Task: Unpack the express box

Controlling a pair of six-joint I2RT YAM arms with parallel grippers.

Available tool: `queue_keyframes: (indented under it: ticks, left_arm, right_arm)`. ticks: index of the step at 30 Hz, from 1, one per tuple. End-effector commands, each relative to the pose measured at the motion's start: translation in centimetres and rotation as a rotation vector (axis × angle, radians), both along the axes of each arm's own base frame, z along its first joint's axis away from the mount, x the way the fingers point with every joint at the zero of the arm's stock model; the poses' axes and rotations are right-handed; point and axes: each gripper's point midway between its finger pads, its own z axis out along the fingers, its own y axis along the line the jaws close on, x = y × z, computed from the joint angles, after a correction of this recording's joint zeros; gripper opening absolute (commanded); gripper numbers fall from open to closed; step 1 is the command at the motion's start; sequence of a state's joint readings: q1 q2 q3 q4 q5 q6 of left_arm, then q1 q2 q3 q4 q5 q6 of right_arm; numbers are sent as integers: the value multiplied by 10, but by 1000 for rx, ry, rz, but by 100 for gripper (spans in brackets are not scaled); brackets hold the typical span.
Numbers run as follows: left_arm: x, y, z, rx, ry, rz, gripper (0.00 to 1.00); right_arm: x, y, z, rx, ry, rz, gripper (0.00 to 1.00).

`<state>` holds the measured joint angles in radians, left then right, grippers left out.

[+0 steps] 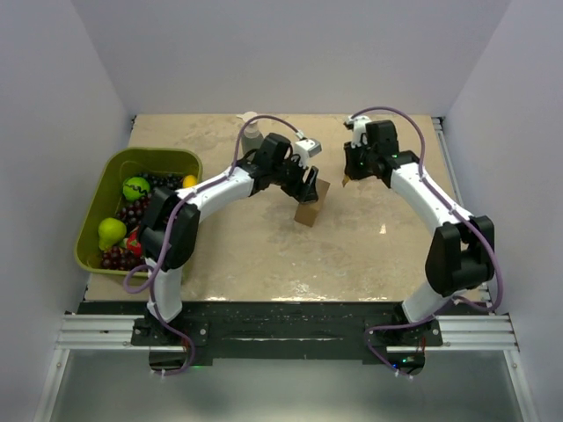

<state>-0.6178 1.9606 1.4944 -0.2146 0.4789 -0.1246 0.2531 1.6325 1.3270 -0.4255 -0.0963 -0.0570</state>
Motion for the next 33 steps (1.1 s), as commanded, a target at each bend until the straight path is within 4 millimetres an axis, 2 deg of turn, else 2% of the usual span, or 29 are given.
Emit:
queue_keyframes:
  ticks: [1,4,7,11,15,16,17,18,19,20,22,23,24,25,26,27,28,29,31,32,33]
  left_arm:
    - [13,-7,6,96,-145,-46,63]
    - [-4,-27,7,163,-219,-171,57]
    - [-20,-39,-1,208,-217,-283,53]
    - [-46,-45,-11,250,-217,-412,49]
    - [-69,-37,-15,307,-345,-478,49]
    - [-79,-41,-15,307,-373,-503,51]
    - [-88,-35,-25,331,-377,-516,52]
    - [-90,-39,-14,309,-425,-516,53]
    - [-95,-40,-13,301,-428,-522,56]
    - [-97,-41,-4,276,-438,-514,58]
    - [-93,-40,11,250,-442,-464,63]
    - [-92,-38,34,197,-478,-443,65]
    - [-89,-35,46,160,-484,-416,67]
    - [-75,-23,59,136,-498,-356,72]
    - [-70,-15,78,83,-526,-317,76]
    - [-66,-7,84,51,-495,-278,78]
    - [-48,13,87,39,-474,-221,82]
    - [-46,22,85,26,-440,-207,82]
    - [-33,41,76,43,-389,-147,83]
    - [-29,45,69,58,-377,-128,84]
    - [-28,45,67,47,-364,-118,84]
  right_arm:
    - [-5,-22,54,18,-102,-21,0]
    - [-12,-25,62,14,-121,-22,0]
    - [-17,-34,74,8,-152,-41,0]
    - [-21,-63,91,-17,-185,-94,0]
    - [-27,-69,108,-23,-216,-99,0]
    - [-28,-67,108,-16,-215,-97,0]
    - [-29,-66,107,-5,-211,-99,0]
    - [-30,-64,106,5,-204,-93,0]
    - [-31,-64,104,11,-198,-92,0]
    - [-34,-62,100,16,-188,-85,0]
    - [-37,-57,96,37,-180,-54,0]
    - [-40,-54,87,47,-160,-42,0]
    - [-42,-51,82,60,-153,-29,0]
    - [-43,-44,82,95,-154,0,0]
    - [-48,-37,73,125,-132,21,0]
    - [-46,-31,75,153,-152,45,0]
    - [-50,-22,81,200,-167,79,0]
    - [-53,-20,71,236,-143,59,0]
    - [-51,-17,81,292,-189,39,0]
    - [-55,-17,82,329,-197,13,0]
    - [-53,-16,92,351,-246,10,0]
